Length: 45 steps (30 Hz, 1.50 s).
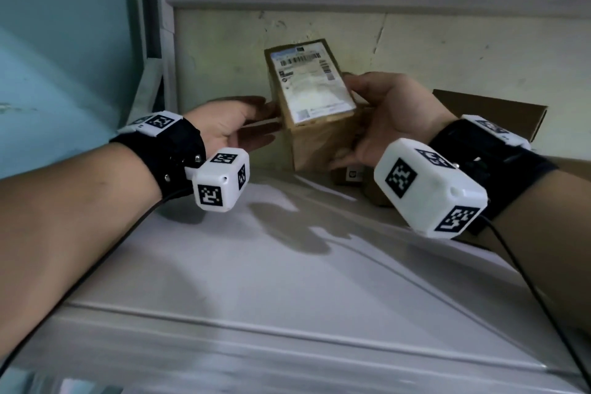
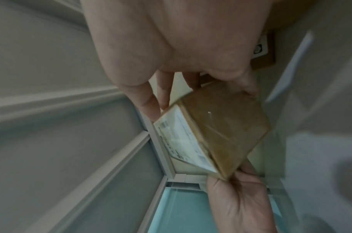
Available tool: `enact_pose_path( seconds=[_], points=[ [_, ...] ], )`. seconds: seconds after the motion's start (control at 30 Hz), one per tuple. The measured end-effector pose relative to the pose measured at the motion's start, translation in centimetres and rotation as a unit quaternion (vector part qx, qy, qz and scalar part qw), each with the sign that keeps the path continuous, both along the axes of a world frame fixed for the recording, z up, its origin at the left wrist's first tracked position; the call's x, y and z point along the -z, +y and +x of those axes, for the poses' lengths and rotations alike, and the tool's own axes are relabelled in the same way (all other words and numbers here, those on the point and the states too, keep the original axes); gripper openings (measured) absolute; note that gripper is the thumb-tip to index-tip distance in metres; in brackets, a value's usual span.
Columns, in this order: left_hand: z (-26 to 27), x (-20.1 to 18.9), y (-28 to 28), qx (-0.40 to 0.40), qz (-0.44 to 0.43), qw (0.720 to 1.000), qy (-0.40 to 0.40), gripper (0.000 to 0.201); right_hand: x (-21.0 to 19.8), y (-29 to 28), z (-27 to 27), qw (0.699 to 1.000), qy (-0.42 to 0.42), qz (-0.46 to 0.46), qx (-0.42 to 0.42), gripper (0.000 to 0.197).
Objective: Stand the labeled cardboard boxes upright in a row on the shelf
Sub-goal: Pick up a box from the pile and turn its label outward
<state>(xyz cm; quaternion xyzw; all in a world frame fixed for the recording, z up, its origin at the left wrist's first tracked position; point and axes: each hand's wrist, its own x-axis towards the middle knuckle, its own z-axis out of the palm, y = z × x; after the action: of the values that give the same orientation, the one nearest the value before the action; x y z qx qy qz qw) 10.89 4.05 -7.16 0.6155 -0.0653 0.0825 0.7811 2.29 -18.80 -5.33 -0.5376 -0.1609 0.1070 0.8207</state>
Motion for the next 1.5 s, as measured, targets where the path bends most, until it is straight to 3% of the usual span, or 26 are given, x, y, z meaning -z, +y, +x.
enact_pose_path(
  seconds=[0.23,0.43,0.53,0.6,0.7,0.8,0.97,1.1,1.17,1.37,1.5],
  points=[
    [-1.2,-0.4,-0.4,0.001,0.005,0.999,-0.035,0.014,0.5,1.6,-0.4,0.998,-0.053,0.02,0.035,0.041],
    [-2.6,-0.6,-0.5,0.02,-0.011,0.998,-0.06,0.017,0.9,1.9,0.3,0.999,-0.027,0.002,0.035,0.017],
    [-3.1,-0.5,-0.6,0.053,-0.005,0.996,-0.072,0.037,1.0,1.7,0.0,0.999,-0.03,-0.017,0.043,0.034],
    [-3.1,-0.4,-0.4,0.092,0.002,0.993,-0.078,0.054,0.8,1.7,-0.6,0.998,-0.04,-0.042,0.039,0.027],
    [-3.4,-0.5,-0.2,0.141,0.027,0.988,-0.063,0.04,0.5,2.0,-0.5,0.992,-0.047,-0.093,0.067,0.035],
    [-3.4,-0.5,0.8,0.125,0.036,0.989,-0.069,0.027,-0.6,3.5,0.5,0.986,-0.033,-0.149,0.071,0.036],
    [-2.0,-0.7,1.9,0.055,0.019,0.995,-0.078,0.042,-1.4,6.5,2.8,0.974,-0.074,-0.193,0.088,0.028],
    [-0.4,-0.2,2.6,0.02,0.049,0.998,-0.046,0.031,-1.1,7.2,5.6,0.962,-0.075,-0.235,0.118,0.024],
    [-0.1,-0.1,2.4,0.023,0.068,0.997,-0.018,0.024,-0.7,7.0,6.6,0.961,-0.075,-0.243,0.108,0.018],
    [0.7,0.8,1.6,0.057,0.142,0.987,0.049,0.022,1.6,5.5,9.2,0.953,-0.008,-0.29,0.084,0.036],
    [1.0,1.5,1.6,0.07,0.121,0.989,0.043,0.016,0.7,4.4,9.7,0.947,-0.021,-0.314,0.069,0.018]
  ],
)
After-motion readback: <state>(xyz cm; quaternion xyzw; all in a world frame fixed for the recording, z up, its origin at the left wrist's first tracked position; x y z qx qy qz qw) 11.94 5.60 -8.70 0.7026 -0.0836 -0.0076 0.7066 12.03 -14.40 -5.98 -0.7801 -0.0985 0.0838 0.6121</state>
